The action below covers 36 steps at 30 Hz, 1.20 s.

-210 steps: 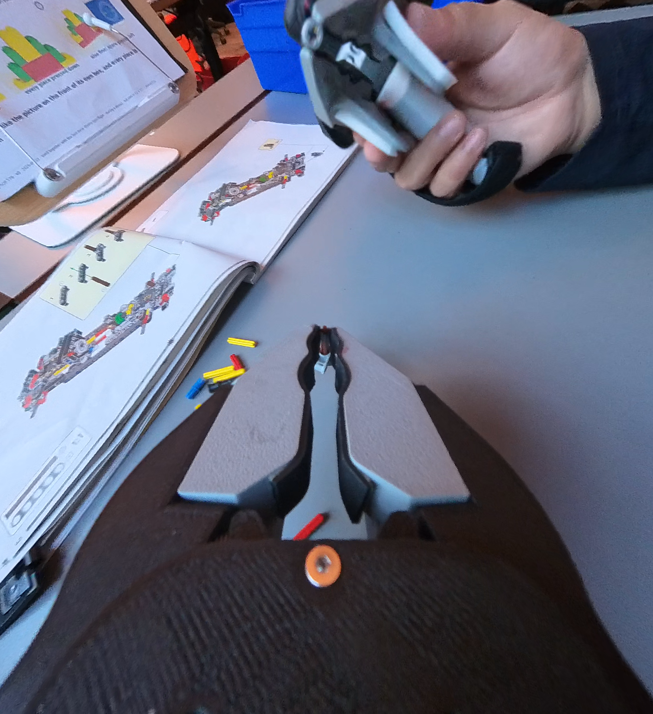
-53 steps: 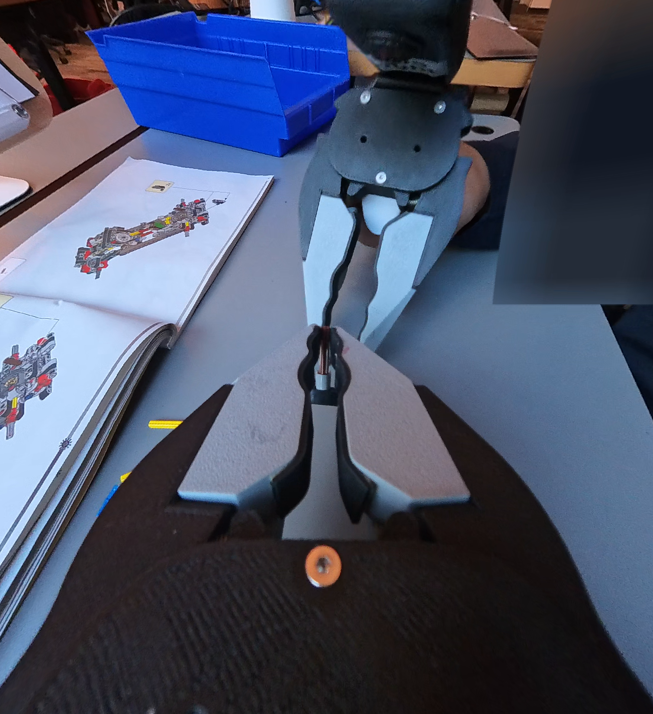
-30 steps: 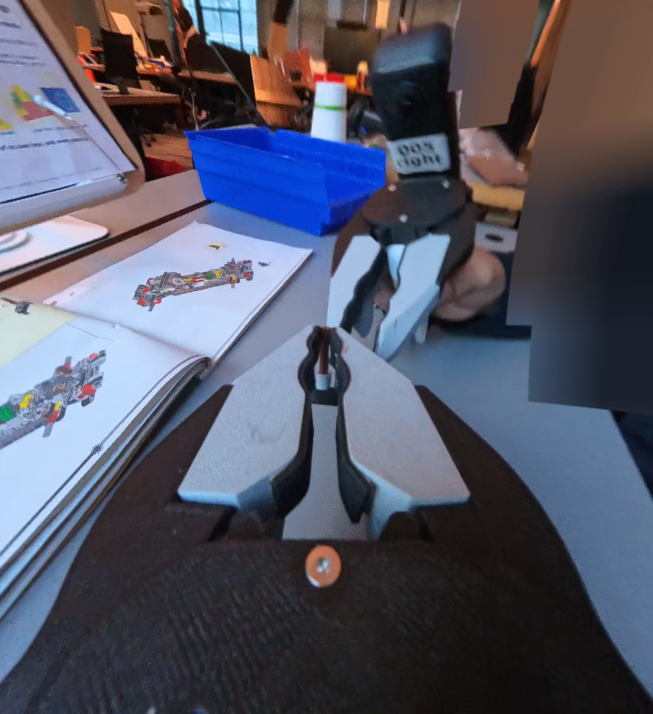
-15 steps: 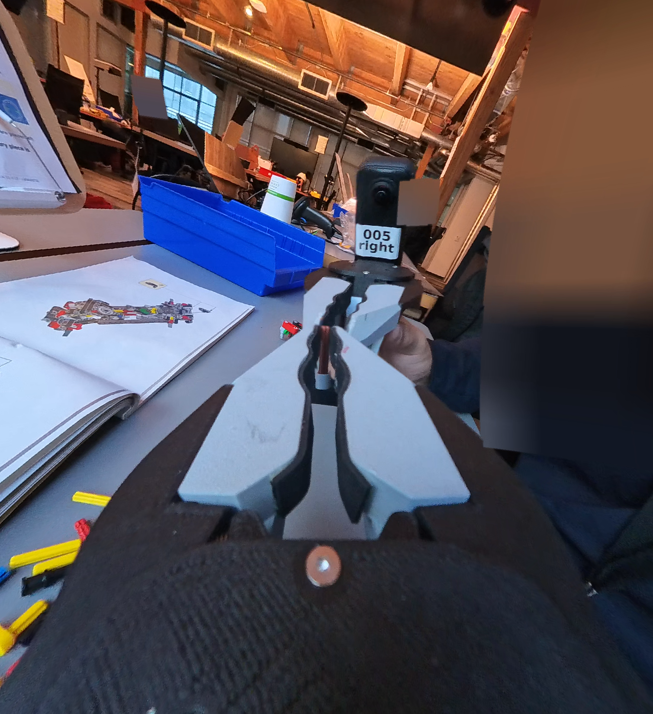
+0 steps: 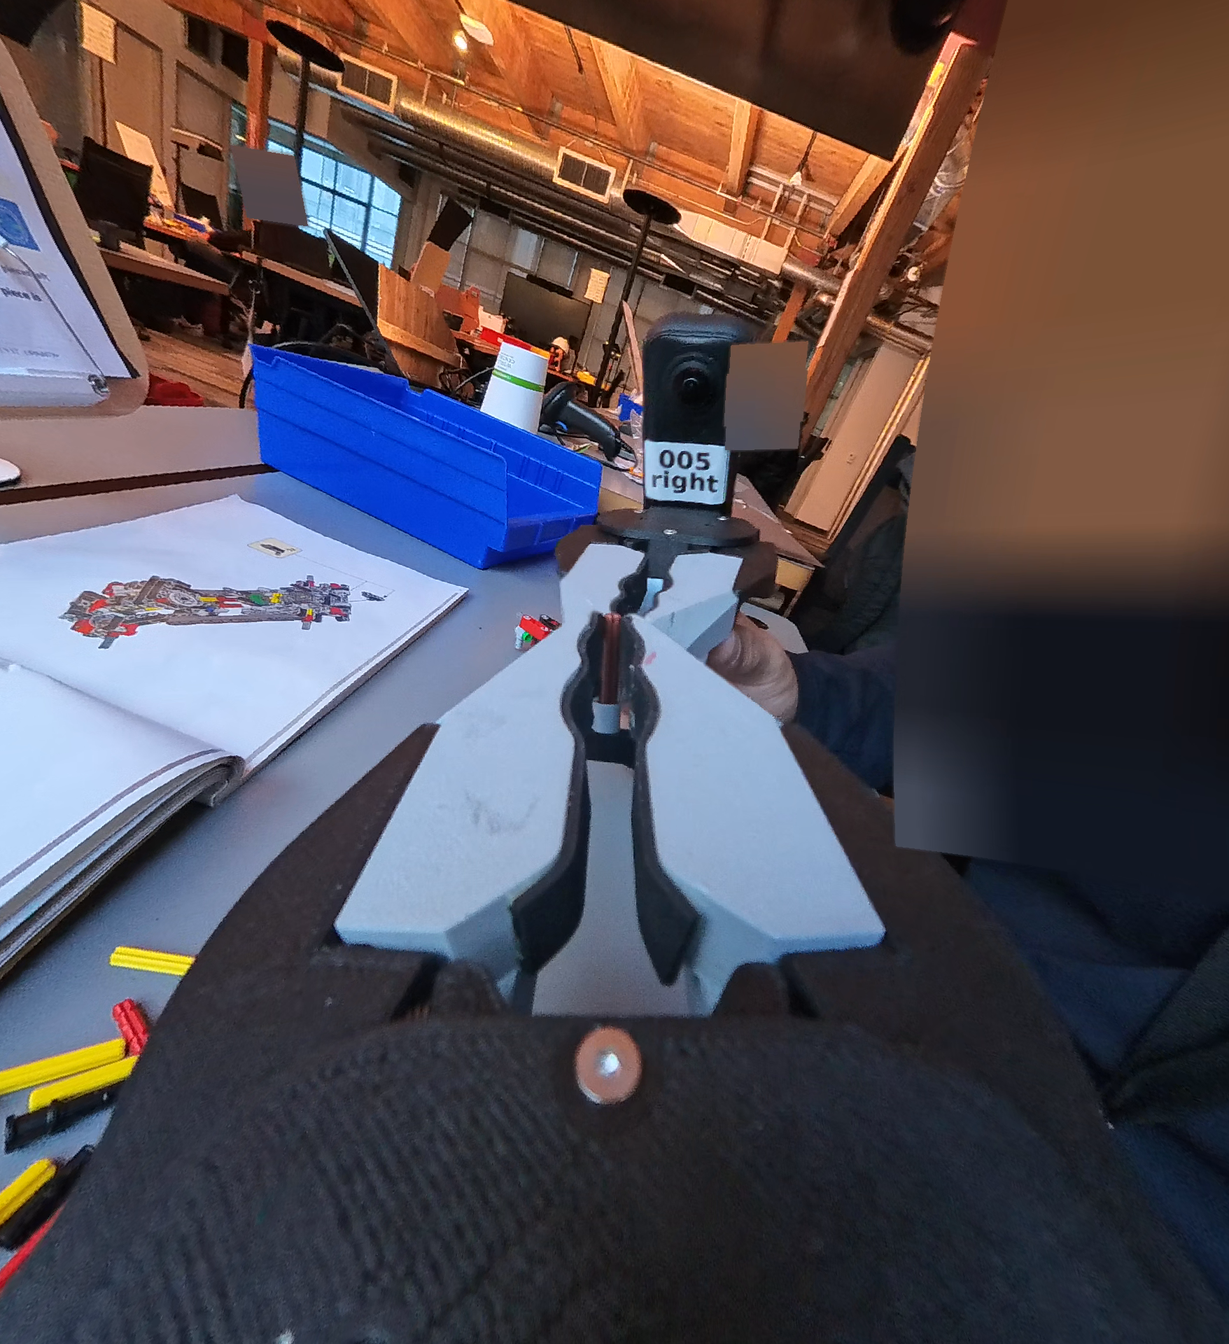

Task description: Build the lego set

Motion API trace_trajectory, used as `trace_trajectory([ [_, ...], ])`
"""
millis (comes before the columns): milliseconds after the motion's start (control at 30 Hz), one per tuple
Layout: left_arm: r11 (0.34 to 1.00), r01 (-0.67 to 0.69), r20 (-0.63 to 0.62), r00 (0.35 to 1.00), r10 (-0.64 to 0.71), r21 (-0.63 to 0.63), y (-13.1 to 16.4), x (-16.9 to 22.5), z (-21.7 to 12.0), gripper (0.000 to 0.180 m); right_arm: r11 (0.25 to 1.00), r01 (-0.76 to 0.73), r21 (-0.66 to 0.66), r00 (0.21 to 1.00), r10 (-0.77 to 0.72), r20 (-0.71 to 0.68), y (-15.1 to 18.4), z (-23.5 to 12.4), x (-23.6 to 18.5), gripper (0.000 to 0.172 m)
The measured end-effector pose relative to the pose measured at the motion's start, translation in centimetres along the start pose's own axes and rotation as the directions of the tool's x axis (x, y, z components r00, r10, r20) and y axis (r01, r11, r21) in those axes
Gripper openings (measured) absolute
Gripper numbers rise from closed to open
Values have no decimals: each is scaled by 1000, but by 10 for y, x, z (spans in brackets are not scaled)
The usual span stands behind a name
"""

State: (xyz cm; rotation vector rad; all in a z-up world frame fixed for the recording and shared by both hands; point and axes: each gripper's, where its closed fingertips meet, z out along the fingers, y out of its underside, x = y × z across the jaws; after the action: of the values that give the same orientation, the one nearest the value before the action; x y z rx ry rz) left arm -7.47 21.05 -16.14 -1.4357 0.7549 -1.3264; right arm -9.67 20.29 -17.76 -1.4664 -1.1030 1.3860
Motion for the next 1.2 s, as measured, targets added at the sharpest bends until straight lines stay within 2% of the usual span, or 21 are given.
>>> trace_trajectory([
  [167, 1000, 1, 1, 1000, -1, -5, 1, 0, 1, 2, 999, 28, -22, 999, -28, -22, 2, 0, 1, 0],
  [300, 998, 54, -18, 998, -54, -36, 3, 0, -1, 2, 997, 55, -49, 997, -57, -43, 4, 1, 2, 1],
  [500, 988, -68, 54, 996, 76, -136, 9, -4, -6, 2, 994, 80, -75, 994, -86, -75, 5, -2, 7, 0],
  [900, 984, -35, 44, 998, 43, -177, 17, -4, -4, 3, 966, 194, -171, 969, -215, -118, 13, 1, 7, 1],
  [1200, 972, -85, 79, 991, 104, -220, 22, -8, -7, 2, 965, 190, -179, 970, -213, -119, 14, -4, 11, 2],
])
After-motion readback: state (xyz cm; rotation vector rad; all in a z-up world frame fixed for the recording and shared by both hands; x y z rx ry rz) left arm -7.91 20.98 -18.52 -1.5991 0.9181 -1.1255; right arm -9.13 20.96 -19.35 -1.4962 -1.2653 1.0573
